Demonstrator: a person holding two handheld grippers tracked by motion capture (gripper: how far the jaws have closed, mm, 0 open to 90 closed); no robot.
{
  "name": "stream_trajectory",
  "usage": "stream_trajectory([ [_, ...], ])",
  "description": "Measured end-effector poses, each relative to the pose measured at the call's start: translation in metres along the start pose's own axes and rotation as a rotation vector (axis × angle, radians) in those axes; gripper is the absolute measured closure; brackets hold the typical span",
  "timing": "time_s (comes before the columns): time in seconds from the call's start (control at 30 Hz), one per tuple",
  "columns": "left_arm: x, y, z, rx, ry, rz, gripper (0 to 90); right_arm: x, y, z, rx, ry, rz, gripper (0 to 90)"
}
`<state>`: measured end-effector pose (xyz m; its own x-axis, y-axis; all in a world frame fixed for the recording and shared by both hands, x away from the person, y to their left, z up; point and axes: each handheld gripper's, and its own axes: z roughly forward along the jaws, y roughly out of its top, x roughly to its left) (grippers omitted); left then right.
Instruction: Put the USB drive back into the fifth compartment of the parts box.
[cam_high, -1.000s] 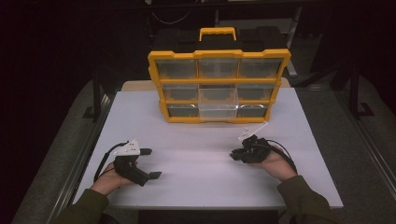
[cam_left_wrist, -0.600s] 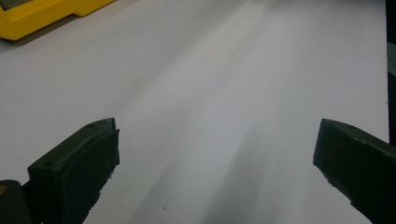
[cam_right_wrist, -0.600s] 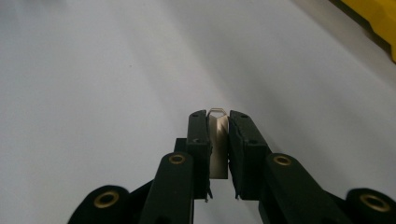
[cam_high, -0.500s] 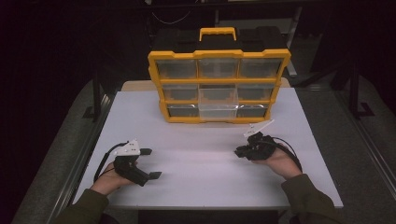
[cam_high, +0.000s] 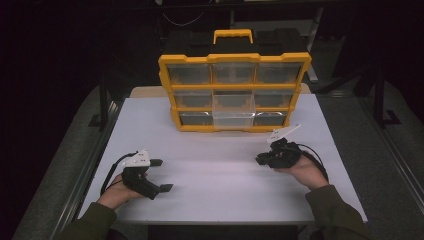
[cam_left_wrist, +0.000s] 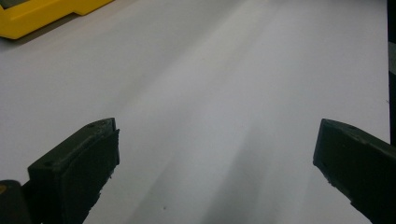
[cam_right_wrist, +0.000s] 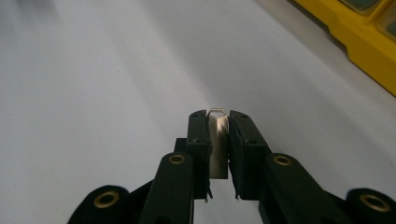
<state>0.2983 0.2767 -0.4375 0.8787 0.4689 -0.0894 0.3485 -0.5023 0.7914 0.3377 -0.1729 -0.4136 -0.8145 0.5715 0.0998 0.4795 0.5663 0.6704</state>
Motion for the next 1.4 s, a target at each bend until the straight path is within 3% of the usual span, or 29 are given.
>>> stream_trajectory([
  [0.57, 0.001, -0.001, 0.000, -0.002, 0.001, -0.006, 0.0, -0.008, 0.016, -0.019, -0.047, -0.005, -0.001, 77.6],
  [1.2, 0.001, 0.000, 0.000, -0.002, 0.002, -0.007, 0.0, -0.017, 0.045, -0.053, -0.096, -0.028, -0.015, 77.6],
  [1.4, 0.001, 0.000, 0.000, -0.003, 0.000, -0.008, 0.0, -0.021, 0.062, -0.071, -0.109, -0.029, -0.019, 77.6],
])
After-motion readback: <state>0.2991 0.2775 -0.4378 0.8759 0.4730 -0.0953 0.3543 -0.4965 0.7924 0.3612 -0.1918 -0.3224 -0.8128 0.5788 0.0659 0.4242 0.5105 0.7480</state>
